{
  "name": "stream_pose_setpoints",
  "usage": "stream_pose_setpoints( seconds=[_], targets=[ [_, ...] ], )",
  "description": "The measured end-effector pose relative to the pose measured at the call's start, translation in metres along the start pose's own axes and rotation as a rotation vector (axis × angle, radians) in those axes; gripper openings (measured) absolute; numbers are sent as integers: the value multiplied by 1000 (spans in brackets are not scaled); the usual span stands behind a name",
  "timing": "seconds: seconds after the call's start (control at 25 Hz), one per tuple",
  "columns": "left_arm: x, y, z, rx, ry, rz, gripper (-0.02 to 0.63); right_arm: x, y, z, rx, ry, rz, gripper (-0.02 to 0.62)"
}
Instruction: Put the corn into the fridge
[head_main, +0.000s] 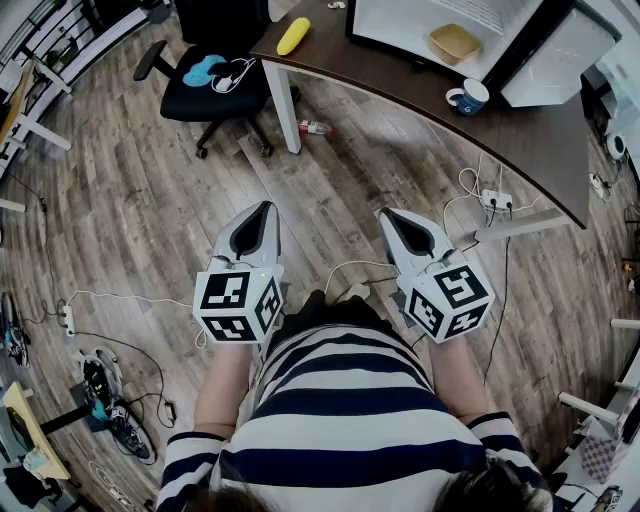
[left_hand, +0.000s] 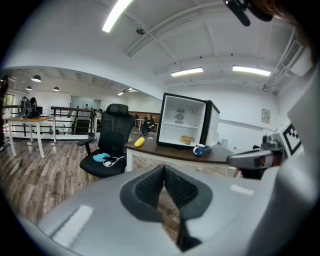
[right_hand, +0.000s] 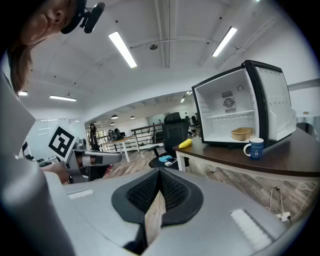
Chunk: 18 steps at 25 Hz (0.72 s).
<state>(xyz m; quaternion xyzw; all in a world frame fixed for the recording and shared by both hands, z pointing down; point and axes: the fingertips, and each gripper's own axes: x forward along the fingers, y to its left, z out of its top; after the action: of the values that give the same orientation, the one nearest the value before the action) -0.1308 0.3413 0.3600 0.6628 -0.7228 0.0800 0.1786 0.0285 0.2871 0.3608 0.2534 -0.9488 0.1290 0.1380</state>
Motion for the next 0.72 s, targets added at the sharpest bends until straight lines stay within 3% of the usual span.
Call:
stream_pose_setpoints(
  seconds=[0.28,0.56,0.72],
  targets=[
    [19,-16,1,58,-5,26,0,1,-23,-3,15,-2,10,-5],
    [46,-27,8,54,3,79,0,8,-51,5,10,-5,55,-5],
    [62,-43,10,39,7,65,0,9,-68,7,6,2,73,-5]
  ],
)
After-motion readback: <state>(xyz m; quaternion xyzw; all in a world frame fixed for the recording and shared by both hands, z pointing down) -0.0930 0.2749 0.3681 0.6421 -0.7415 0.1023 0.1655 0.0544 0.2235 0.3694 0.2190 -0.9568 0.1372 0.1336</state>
